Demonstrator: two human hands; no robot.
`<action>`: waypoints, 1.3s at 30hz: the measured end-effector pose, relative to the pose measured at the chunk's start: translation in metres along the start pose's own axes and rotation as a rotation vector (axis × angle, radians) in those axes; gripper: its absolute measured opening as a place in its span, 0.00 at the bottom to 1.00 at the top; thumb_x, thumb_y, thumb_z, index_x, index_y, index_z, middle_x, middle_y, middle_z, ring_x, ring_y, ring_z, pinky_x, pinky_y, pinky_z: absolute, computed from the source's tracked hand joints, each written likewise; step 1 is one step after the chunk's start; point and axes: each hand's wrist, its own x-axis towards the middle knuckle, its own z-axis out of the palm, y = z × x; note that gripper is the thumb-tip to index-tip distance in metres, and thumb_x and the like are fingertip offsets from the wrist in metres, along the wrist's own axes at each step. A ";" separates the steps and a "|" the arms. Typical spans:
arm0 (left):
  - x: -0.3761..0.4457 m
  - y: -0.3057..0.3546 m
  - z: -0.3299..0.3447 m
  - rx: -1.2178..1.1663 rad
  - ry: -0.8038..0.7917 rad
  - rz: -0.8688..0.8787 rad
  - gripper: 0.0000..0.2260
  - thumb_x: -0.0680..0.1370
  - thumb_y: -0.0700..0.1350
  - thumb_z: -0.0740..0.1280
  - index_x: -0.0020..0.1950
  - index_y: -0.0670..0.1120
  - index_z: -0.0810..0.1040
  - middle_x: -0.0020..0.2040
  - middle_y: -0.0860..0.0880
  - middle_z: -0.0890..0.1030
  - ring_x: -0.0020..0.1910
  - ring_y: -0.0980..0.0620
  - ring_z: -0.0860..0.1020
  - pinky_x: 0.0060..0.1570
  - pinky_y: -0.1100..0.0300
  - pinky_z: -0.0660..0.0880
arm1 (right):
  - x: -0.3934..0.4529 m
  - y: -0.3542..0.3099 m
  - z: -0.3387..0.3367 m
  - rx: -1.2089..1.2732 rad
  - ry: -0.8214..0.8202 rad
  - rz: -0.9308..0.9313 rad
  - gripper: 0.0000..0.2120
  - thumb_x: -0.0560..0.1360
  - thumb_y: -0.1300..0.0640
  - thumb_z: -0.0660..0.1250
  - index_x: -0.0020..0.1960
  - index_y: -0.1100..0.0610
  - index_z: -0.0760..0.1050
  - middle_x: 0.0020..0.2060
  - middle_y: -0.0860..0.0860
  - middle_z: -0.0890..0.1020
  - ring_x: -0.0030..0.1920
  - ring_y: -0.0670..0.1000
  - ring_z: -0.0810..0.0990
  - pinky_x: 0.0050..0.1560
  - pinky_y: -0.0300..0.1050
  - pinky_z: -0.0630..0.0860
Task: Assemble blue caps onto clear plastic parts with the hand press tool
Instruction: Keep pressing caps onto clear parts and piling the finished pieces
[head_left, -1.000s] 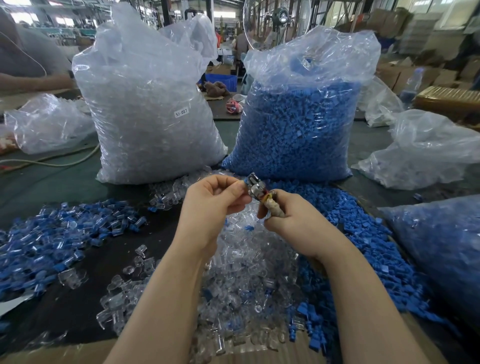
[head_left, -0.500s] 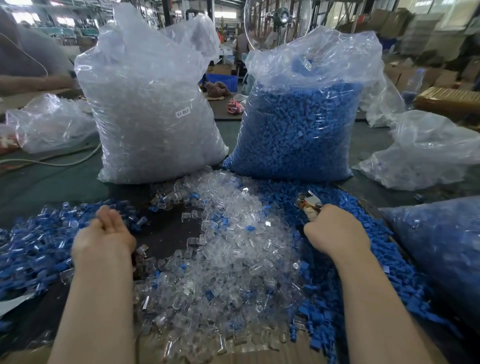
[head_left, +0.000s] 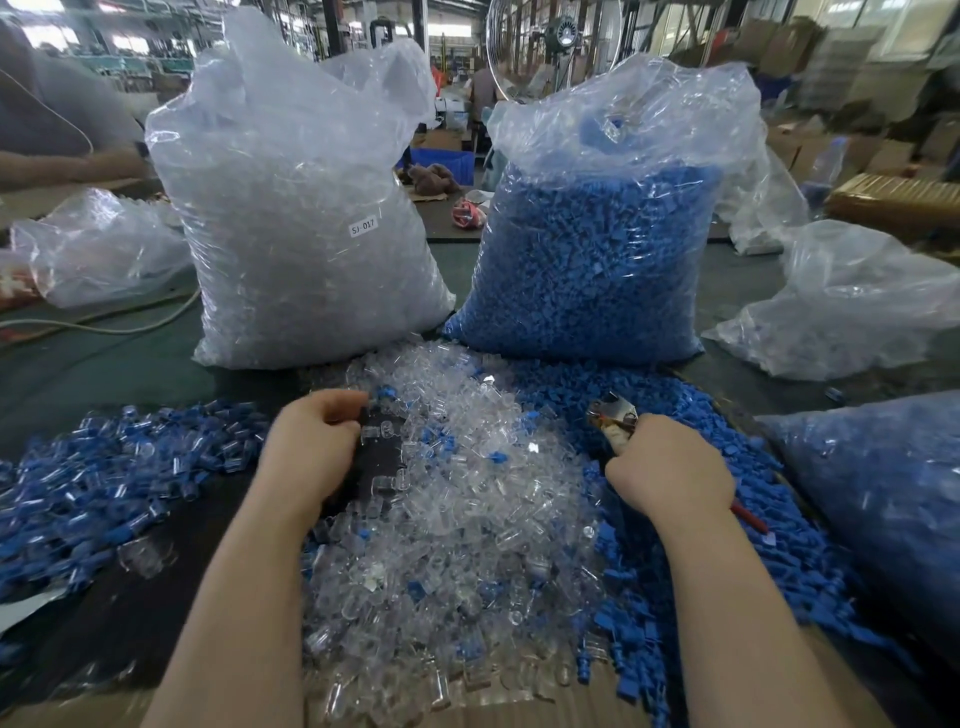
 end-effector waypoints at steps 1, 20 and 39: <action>0.001 -0.005 0.005 0.216 -0.041 0.080 0.21 0.79 0.34 0.62 0.68 0.52 0.76 0.66 0.49 0.77 0.55 0.51 0.78 0.52 0.58 0.76 | 0.000 -0.001 0.001 -0.002 0.010 -0.021 0.08 0.73 0.54 0.67 0.46 0.54 0.69 0.38 0.51 0.72 0.34 0.53 0.70 0.31 0.43 0.63; -0.002 0.001 0.013 0.215 -0.020 0.117 0.02 0.77 0.46 0.70 0.47 0.50 0.78 0.40 0.52 0.81 0.41 0.55 0.79 0.38 0.60 0.72 | 0.002 -0.005 0.005 0.050 0.069 -0.026 0.10 0.75 0.52 0.66 0.40 0.53 0.66 0.34 0.50 0.70 0.31 0.52 0.67 0.29 0.43 0.60; -0.040 0.060 0.048 -0.582 -0.099 0.144 0.01 0.73 0.40 0.75 0.44 0.45 0.85 0.35 0.47 0.85 0.35 0.55 0.83 0.36 0.65 0.78 | -0.006 -0.025 -0.003 0.969 0.136 -0.426 0.06 0.73 0.56 0.75 0.41 0.48 0.79 0.35 0.42 0.83 0.37 0.40 0.79 0.39 0.33 0.74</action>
